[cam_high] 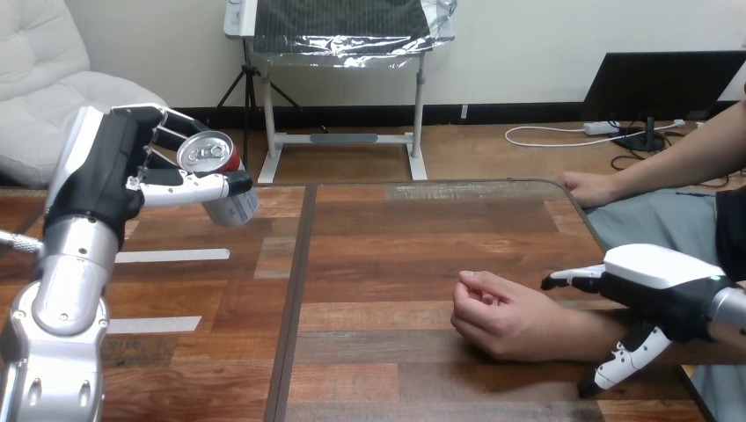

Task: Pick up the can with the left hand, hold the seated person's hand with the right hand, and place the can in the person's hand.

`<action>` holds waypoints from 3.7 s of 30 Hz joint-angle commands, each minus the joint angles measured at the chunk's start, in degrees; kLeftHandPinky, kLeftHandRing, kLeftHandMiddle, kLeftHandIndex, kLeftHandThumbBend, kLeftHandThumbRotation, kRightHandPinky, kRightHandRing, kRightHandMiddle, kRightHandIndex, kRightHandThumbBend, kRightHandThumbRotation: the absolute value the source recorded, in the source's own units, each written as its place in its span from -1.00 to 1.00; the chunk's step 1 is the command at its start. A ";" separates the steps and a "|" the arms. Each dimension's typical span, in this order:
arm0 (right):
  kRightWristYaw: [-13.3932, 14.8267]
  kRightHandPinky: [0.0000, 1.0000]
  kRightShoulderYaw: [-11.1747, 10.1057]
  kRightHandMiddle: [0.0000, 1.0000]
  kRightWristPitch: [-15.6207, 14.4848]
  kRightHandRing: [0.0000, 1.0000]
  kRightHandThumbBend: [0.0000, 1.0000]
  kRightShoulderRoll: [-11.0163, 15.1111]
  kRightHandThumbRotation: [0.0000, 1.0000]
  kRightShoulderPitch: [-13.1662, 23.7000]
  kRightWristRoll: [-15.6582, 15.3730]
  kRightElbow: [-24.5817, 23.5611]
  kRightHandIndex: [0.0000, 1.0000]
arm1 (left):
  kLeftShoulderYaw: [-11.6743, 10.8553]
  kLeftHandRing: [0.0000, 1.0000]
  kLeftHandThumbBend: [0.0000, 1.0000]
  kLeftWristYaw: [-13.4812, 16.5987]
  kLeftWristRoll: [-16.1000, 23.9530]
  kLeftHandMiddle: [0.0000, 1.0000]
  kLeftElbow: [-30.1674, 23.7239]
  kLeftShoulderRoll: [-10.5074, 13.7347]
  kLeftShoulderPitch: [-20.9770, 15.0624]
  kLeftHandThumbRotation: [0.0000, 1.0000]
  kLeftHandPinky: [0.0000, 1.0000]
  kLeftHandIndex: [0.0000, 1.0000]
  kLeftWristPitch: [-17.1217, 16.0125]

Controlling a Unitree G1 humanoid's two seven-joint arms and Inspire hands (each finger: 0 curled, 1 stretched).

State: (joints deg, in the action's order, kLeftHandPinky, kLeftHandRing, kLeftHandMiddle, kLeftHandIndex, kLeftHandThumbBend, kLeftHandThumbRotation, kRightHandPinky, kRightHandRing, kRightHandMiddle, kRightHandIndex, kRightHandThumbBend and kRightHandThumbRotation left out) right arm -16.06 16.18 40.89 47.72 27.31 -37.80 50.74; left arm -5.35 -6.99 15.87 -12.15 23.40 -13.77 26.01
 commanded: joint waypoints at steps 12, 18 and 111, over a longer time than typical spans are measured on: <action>-0.40 0.74 5.39 0.75 -5.59 0.75 1.00 0.52 -0.36 0.94 -5.13 1.20 0.78 | -0.89 -0.21 0.17 0.69 -1.83 -0.09 -2.55 0.13 -5.27 -1.00 -0.37 -0.02 -2.26; -1.73 0.56 6.76 0.72 -9.09 0.72 1.00 -0.27 -0.40 0.93 -6.24 0.48 0.75 | -0.98 -0.21 0.17 0.81 -2.26 -0.10 -2.33 0.34 -5.19 -1.00 -0.37 -0.03 -2.59; 8.47 -0.57 6.24 -0.31 -16.02 -0.45 0.47 -10.85 0.11 -3.38 3.17 -12.72 -0.28 | 5.13 -0.18 0.20 3.23 -2.88 -0.07 4.40 -6.23 -5.67 -1.00 -0.36 -0.01 -4.89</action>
State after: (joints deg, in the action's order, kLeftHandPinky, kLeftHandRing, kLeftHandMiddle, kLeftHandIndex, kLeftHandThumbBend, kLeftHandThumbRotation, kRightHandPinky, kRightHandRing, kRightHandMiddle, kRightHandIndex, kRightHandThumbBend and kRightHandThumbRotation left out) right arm -6.31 22.52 26.13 41.84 26.76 -37.65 39.47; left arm -0.83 -5.14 12.14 -8.41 17.89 -14.08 23.42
